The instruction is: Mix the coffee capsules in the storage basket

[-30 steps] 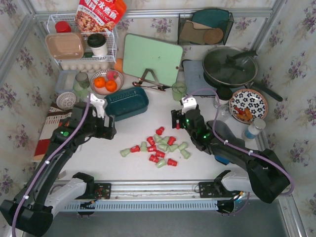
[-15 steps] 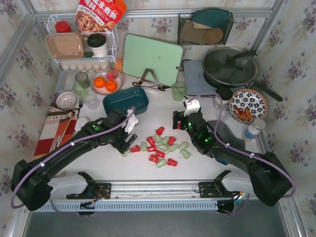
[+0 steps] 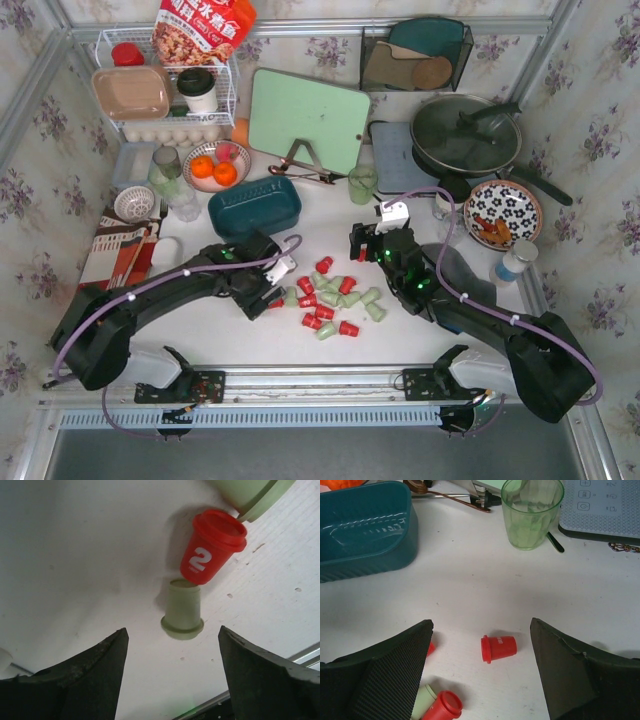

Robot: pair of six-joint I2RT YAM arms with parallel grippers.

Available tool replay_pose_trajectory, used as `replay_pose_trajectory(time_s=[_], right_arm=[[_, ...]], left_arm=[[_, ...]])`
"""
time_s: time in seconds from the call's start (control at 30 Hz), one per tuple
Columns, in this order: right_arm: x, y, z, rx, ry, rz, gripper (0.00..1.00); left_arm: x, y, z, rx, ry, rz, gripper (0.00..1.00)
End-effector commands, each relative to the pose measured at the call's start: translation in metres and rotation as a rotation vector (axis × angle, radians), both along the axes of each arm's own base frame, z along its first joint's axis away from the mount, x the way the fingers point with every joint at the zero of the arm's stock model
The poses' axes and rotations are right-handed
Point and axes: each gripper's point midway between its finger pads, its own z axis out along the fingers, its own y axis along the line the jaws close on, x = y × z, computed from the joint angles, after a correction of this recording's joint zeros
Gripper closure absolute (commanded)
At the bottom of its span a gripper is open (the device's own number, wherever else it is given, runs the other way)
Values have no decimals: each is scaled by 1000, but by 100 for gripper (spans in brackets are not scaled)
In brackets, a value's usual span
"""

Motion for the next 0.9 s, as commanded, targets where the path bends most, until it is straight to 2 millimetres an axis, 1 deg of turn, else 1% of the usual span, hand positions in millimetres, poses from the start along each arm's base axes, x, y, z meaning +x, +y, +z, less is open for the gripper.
replay_pose_trajectory(time_s=[0.0,0.03,0.13,0.27,0.3,0.4,0.43,0.47,0.53,0.73,0.77,0.87], right_arm=[[2,5,8,27,-26,14,14],[1,5,7,25,-22,17,14],[1,7,8,29,-22,26,14],[0,8,8,30,-22,32,14],[0,7,8,29,-20,31,14],[0,8,9,29,-20,33,14],[0,8,9,30,-21,33,14],[0,8,9,30,-21,34,14],[0,8,10,31,-22,34,14],[0,8,8,27,-18,34,14],[0,8,8,27,-17,35,14],[1,8,6,23,-12,31,14]], left_arm=[[-7,-10,-15,12,62,-76,25],[-8,-11,-19,26,71,-85,25],[-10,-10,-28,83,90,-104,29],[-9,-9,-36,133,99,-120,40],[-8,-8,-38,146,99,-120,41],[-7,-6,-40,163,94,-119,52],[-7,-6,-41,168,93,-118,53],[-7,-5,-41,170,90,-117,57],[-6,-5,-41,174,85,-118,60],[-3,-4,-37,180,64,-110,77],[-2,-5,-34,173,56,-108,79],[1,-9,-24,136,18,-103,79]])
